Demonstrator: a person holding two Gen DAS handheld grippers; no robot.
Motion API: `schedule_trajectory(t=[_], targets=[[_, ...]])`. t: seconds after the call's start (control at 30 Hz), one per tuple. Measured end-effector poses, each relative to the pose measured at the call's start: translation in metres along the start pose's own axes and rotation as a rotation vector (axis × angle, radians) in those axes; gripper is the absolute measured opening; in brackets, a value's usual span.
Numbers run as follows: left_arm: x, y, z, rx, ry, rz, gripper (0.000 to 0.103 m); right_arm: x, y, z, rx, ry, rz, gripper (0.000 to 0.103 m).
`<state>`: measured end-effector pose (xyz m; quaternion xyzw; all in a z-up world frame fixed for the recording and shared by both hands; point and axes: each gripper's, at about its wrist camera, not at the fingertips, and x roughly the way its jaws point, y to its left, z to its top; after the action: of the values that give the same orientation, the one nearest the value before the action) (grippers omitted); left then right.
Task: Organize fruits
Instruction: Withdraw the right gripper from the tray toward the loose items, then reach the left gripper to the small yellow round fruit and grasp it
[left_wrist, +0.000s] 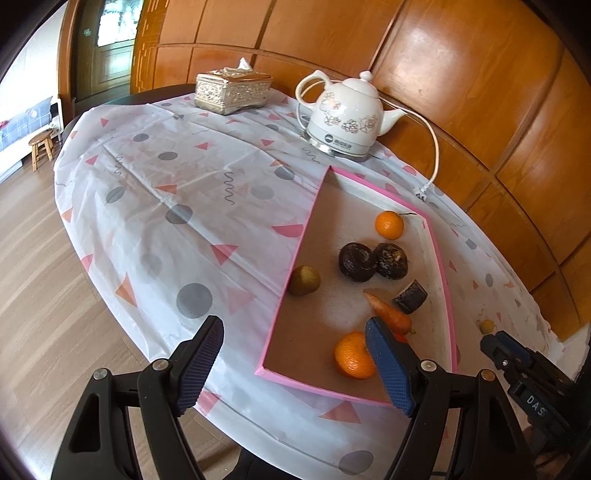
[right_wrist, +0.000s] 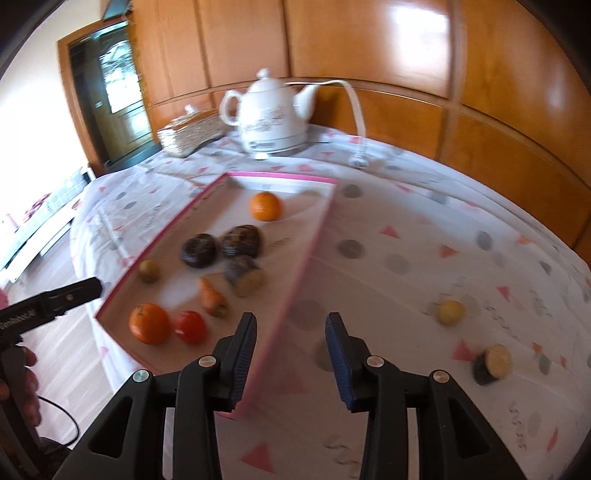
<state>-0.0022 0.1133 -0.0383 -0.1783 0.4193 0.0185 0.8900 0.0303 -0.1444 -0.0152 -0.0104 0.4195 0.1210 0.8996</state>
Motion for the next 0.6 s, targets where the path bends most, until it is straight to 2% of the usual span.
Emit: schedule_trajectory(t=[0.3,0.6], targets=[[0.001,-0.02,-0.001,0.072,0.016,-0.029,0.079,-0.017,-0.066,-0.025,0.15,-0.006,-0.114,0.039],[0.005,-0.043,-0.002,0.149,0.033,-0.062,0.079,-0.04,-0.142,-0.072,0.348,0.015,-0.272,0.039]])
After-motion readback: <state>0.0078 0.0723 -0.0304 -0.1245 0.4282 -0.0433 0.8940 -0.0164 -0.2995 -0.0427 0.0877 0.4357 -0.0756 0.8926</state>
